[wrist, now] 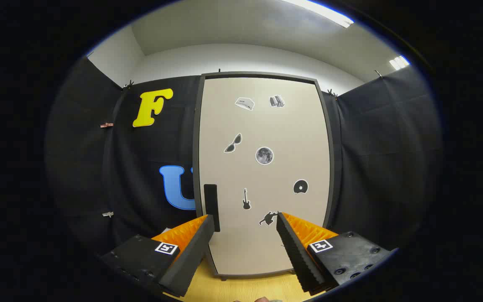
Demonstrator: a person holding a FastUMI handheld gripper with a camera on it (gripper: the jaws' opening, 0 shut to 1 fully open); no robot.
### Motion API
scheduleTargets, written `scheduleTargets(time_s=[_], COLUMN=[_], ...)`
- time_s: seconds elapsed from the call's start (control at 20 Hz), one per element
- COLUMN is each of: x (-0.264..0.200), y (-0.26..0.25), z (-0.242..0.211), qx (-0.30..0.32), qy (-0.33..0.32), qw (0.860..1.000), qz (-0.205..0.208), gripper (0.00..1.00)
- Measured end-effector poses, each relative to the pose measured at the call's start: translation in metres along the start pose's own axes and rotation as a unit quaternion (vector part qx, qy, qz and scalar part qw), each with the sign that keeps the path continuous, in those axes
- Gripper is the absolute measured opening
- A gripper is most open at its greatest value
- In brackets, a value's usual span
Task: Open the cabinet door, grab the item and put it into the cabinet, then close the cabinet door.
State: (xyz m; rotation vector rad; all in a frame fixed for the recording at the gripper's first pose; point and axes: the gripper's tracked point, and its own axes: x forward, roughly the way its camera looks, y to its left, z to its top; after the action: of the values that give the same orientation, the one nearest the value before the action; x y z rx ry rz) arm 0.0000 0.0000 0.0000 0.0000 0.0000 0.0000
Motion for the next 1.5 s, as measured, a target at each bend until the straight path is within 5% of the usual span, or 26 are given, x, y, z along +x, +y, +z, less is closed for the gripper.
scheduleTargets(time_s=[1.1, 1.5], x=[0.006, 0.062], y=[0.009, 0.032], z=[-0.011, -0.022], qx=[0.001, -0.004], qy=[0.008, 0.015], qw=[1.000, 1.000], qz=[0.011, 0.023], gripper=[0.97, 0.97])
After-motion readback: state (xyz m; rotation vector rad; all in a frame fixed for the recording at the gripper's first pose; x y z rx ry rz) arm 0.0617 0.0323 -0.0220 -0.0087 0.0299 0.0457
